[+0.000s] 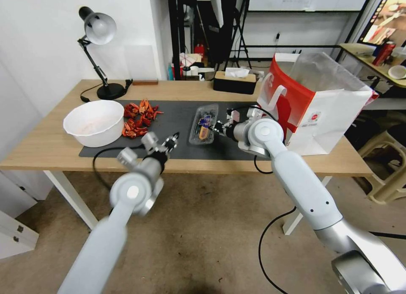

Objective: Close the takeout container lid, then place the container into the takeout bag.

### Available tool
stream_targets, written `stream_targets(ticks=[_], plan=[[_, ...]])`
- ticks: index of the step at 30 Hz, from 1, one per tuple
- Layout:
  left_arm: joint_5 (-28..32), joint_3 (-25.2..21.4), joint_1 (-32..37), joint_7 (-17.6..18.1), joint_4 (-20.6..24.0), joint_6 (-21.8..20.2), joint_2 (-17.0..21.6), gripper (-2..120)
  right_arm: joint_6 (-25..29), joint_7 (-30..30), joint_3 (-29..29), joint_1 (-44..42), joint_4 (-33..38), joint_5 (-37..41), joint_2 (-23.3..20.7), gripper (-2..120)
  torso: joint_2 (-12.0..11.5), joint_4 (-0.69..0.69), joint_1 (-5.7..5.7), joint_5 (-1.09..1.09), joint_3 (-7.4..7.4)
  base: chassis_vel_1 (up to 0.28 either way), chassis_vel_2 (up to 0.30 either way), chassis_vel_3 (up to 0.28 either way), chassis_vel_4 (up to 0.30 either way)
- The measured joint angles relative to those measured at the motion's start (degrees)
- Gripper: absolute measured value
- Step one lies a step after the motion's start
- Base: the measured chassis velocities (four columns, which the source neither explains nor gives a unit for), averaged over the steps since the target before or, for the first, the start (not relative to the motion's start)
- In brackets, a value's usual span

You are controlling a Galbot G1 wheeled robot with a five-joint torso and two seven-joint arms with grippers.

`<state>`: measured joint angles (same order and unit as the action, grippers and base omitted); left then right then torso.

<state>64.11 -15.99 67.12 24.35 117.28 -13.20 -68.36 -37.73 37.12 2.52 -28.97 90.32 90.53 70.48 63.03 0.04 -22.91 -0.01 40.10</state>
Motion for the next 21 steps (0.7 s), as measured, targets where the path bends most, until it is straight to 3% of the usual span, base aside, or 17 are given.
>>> stream_targets(ticks=[4, 6, 10, 14, 18, 21], plan=[[-11.19, -0.06, 3.68, -2.02, 1.11, 1.94, 1.02, 20, 0.23, 0.34, 1.38, -1.13, 1.15, 0.54, -0.93, 0, 0.0, -0.09, 0.0, 0.0, 0.0, 0.0, 0.0, 0.0, 0.0], [-12.43, -0.16, 4.17, -2.23, 1.21, 2.31, 1.2, 22, 0.24, 0.35, 1.43, -1.21, 1.17, 0.58, -0.97, 0, 0.0, -0.08, 0.0, 0.0, 0.0, 0.0, 0.0, 0.0, 0.0], [-24.67, -1.4, 8.84, -5.39, 1.38, 8.47, 3.67, 41, 0.33, 0.35, 1.9, -1.95, 1.79, 0.79, -1.19, 0, 0.0, -0.02, 0.01, 0.0, 0.0, 0.0, 0.0, 0.0, 0.0], [-27.73, -1.53, 9.74, -5.98, 0.95, 10.18, 4.15, 54, 0.38, 0.39, 2.41, -2.31, 2.17, 0.9, -1.46, 0, 0.0, 0.0, 0.01, 0.01, 0.0, 0.0, 0.0, 0.0, 0.0], [-32.0, -1.52, 11.11, -6.51, 0.27, 12.23, 4.5, 65, 0.51, 0.76, 3.88, -3.27, 3.14, 1.37, -2.23, 0, 0.0, -0.08, 0.0, 0.01, 0.0, 0.0, 0.0, 0.0, 0.0], [-37.45, -2.51, 14.75, -6.32, -0.69, 15.45, 4.32, 82, 0.56, 0.86, 4.5, -3.62, 3.39, 1.82, -2.39, 0, 0.0, -0.03, 0.0, 0.01, 0.0, 0.0, 0.0, 0.0, 0.0]])
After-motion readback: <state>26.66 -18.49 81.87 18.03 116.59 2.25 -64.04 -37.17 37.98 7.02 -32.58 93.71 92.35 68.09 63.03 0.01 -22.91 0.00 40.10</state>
